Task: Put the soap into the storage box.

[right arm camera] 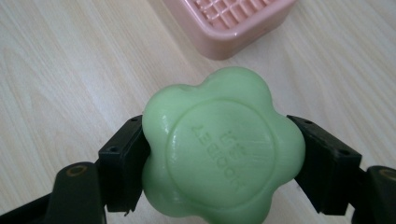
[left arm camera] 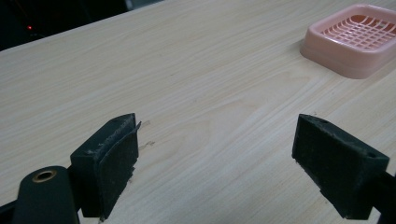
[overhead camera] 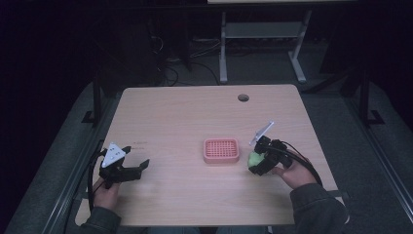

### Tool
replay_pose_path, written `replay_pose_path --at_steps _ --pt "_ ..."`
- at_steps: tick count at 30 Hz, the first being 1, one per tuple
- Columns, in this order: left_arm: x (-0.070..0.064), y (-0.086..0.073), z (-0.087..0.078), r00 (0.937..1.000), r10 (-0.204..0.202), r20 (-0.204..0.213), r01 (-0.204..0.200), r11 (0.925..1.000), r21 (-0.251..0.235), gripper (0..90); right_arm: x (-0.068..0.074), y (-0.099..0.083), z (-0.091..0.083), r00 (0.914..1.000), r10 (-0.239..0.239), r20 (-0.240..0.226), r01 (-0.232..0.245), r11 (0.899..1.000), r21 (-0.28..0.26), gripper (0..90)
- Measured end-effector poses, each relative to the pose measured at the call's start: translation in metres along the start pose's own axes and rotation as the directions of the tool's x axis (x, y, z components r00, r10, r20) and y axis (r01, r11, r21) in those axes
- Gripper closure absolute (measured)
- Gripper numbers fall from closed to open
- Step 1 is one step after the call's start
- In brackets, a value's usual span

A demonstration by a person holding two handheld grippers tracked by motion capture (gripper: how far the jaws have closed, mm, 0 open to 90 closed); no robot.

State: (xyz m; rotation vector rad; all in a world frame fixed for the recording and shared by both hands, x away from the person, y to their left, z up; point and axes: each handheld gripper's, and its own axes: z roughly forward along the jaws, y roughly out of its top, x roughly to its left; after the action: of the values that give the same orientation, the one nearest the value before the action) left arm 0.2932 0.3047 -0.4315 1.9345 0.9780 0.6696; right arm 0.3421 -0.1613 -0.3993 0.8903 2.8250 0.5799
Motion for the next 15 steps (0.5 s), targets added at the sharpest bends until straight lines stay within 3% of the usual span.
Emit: replay_pose_path --at_steps 15 --pt "0.001 0.0 0.0 1.0 -0.002 -0.001 0.002 1.0 -0.006 14.1 -0.004 0.026 -0.001 0.999 -0.033 -0.031 0.033 0.999 0.003 25.8"
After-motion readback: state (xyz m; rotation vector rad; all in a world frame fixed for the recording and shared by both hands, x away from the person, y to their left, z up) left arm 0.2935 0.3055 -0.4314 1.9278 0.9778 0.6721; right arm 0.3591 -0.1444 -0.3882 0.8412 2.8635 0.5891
